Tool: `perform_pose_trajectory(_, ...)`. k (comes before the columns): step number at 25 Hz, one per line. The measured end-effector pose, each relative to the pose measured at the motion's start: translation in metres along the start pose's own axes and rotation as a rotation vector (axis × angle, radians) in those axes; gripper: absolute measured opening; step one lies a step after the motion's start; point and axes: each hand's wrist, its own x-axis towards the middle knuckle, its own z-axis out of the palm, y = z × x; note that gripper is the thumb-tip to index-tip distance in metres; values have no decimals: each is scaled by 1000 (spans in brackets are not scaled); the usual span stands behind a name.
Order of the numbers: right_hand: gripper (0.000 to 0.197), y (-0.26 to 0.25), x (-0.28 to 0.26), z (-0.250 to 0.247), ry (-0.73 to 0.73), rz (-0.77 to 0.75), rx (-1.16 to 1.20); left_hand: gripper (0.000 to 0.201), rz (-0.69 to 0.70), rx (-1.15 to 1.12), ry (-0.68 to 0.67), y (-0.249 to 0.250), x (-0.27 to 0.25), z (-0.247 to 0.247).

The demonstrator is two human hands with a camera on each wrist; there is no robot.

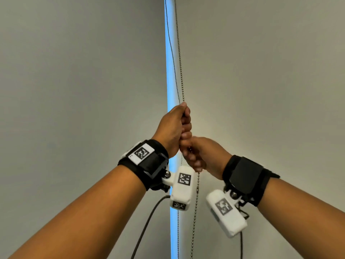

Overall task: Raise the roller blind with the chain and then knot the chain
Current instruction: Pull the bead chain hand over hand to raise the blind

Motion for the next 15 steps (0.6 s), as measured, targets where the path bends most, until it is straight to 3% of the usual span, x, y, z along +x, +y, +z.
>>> perform_pose_trajectory(2,22,2,4,-15,-25,40,-121,37,-9,-11,42,-8,-1,-9)
perform_pose_trajectory(4,33,-5,15,-29,61,32,-30,39,-29,-30,82,-17,-5,-14)
perform_pose_trajectory(6,29,-25,27,-33,125,-32,116,40,-43,-38,97,-26,-10,-12)
perform_pose_trajectory(12,37,-74,63,-3,203,-93,412,30,-77,-9,156,-46,-16,-9)
perform_pose_trajectory(15,37,-75,61,15,309,-102,427,40,-28,103,194,-50,-20,-11)
